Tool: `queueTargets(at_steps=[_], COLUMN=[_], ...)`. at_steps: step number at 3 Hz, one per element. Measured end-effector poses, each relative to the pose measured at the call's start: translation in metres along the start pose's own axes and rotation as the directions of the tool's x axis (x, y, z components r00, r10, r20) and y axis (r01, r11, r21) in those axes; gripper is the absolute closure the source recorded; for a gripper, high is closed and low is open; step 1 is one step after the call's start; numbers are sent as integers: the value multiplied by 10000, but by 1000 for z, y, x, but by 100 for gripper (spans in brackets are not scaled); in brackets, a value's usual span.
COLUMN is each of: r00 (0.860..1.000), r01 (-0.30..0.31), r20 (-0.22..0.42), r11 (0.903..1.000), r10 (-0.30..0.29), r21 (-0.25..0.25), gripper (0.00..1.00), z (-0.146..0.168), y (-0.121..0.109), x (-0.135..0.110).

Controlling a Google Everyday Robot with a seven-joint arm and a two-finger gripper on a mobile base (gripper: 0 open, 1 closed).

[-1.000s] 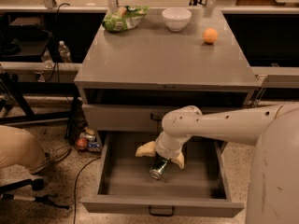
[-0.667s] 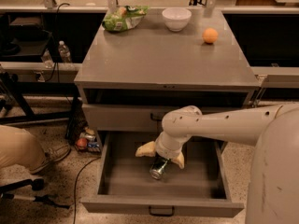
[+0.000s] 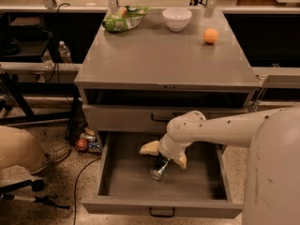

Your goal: Pick green can from middle drawer and place on counter

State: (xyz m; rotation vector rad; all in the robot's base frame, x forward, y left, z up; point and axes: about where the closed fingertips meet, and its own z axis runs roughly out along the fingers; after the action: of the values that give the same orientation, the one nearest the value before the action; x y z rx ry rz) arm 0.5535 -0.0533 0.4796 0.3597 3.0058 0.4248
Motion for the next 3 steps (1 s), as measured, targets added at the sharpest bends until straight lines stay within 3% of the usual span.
queueTargets(at_steps=[3], r00=[9953], r01=[-763], r20=[622], r11=[9963], r10=[738], r21=[393], gripper=[0], z=[57], y=[-16], x=[-28])
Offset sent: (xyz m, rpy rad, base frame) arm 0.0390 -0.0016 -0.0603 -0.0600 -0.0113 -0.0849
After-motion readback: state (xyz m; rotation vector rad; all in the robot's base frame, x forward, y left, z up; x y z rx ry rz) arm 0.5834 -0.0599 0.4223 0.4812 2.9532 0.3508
